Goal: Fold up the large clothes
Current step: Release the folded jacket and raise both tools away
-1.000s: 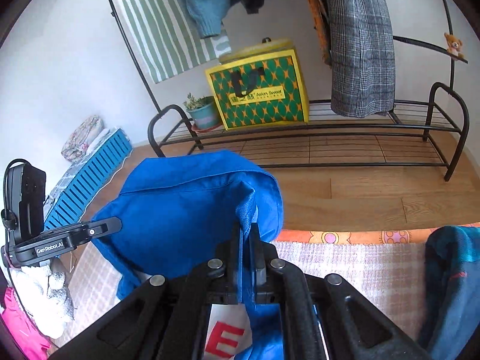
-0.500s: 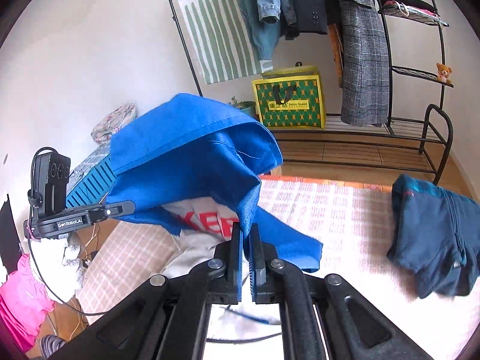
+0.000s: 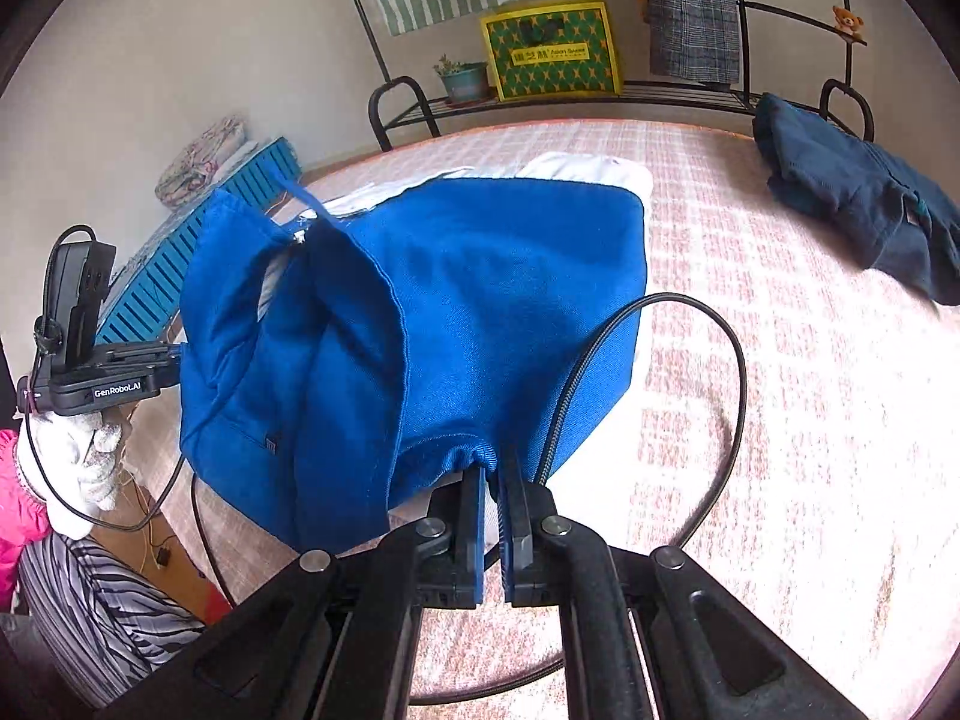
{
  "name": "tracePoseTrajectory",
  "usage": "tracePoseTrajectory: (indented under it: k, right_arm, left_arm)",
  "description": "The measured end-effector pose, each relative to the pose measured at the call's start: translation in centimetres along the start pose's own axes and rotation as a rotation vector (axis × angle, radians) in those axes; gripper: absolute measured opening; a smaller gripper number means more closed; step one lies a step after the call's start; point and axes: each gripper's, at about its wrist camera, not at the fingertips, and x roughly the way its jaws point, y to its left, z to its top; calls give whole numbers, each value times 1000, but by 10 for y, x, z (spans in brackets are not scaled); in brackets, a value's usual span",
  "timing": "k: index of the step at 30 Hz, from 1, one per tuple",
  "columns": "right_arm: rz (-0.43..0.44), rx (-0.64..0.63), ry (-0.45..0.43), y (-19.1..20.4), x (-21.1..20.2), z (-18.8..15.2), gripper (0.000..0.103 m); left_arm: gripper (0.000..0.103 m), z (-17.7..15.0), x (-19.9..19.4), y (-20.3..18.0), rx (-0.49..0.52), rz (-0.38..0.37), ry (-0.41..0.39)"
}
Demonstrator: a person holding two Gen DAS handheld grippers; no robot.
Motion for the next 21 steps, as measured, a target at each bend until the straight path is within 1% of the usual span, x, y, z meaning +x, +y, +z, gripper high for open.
tracePoseTrajectory:
  k: [2, 4, 6, 7, 8, 9, 10, 11, 14, 18, 20, 21]
  right_arm:
    - [-12, -11, -10, 1, -10, -4, 2]
    - [-11, -17, -42, 2, -29, 1, 5]
    - [-30, -33, -80, 8, -54, 2, 12]
    - [-27, -40, -100, 11, -66, 3, 19]
    - [-26, -47, -122, 14, -80, 4, 24]
    - [-31, -60, -147, 17, -95, 4, 26]
    - [-47, -72, -168, 19, -107, 4, 30]
    - [-57, -79, -189, 22, -120, 4, 31]
    - [-35, -74, -240, 30, -163, -3, 31]
    - [-23, -79, -285, 40, -216, -13, 31]
    - [-8, -83, -310, 46, -241, -16, 31]
    - [-3, -84, -324, 49, -254, -17, 31]
  left_arm:
    - [6, -6, -11, -5, 18, 12, -16]
    - [7, -9, -30, -4, 0, -13, -45]
    - [10, -12, -51, -2, -25, -37, -76]
    - [19, -14, -62, -1, -35, -45, -89]
    - [31, -16, -73, 0, -41, -49, -104]
    - [36, -17, -83, 2, -43, -55, -118]
    - [39, -20, -94, 2, -43, -69, -138]
    - [39, -22, -106, 3, -50, -81, -153]
    - [39, -28, -145, 7, -97, -128, -203]
    - [39, -32, -217, 13, -160, -187, -294]
    - [39, -31, -256, 9, -167, -221, -339]
    - [39, -30, -276, 5, -161, -222, -363]
